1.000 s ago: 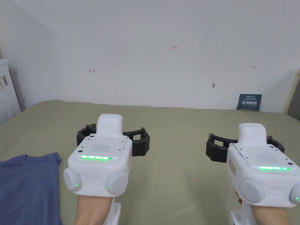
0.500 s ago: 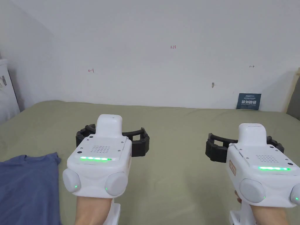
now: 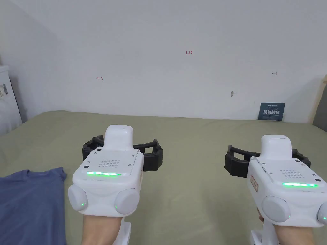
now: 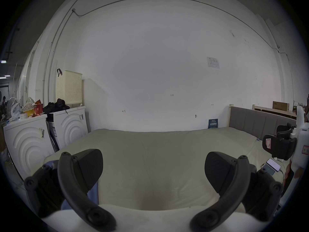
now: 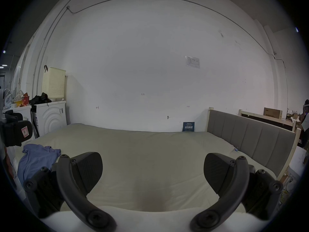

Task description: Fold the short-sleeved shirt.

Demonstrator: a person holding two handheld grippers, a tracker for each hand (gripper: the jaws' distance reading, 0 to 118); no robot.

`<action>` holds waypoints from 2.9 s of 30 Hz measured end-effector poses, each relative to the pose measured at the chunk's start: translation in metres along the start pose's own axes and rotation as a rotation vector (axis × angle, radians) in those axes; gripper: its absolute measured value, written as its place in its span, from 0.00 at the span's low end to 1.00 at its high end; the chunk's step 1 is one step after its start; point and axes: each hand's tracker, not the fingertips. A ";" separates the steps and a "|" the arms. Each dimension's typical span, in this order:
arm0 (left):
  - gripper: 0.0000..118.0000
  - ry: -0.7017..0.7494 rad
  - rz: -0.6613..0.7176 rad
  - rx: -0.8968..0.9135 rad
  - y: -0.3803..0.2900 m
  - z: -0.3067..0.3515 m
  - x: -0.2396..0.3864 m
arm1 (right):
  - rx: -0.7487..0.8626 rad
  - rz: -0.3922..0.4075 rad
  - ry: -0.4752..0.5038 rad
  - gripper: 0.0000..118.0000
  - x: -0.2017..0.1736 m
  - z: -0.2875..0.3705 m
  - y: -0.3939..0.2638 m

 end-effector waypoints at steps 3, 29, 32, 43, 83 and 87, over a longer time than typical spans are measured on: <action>1.00 -0.001 -0.002 -0.002 0.000 0.000 0.000 | -0.001 0.001 0.005 1.00 -0.001 0.000 0.000; 1.00 0.001 -0.002 -0.002 -0.001 0.002 0.001 | 0.003 0.014 0.006 1.00 -0.003 0.002 0.000; 1.00 0.001 -0.001 -0.001 -0.001 0.002 0.001 | 0.005 0.010 0.004 1.00 -0.002 0.002 0.000; 1.00 0.008 -0.006 -0.004 -0.003 0.002 -0.001 | 0.001 0.016 0.011 1.00 -0.004 0.000 -0.002; 0.01 0.032 0.009 -0.065 -0.006 -0.008 -0.030 | -0.049 0.030 -0.026 0.00 -0.013 -0.014 0.003; 0.01 0.134 -0.003 -0.075 -0.005 -0.001 -0.062 | -0.064 0.013 0.063 0.00 -0.046 -0.030 0.003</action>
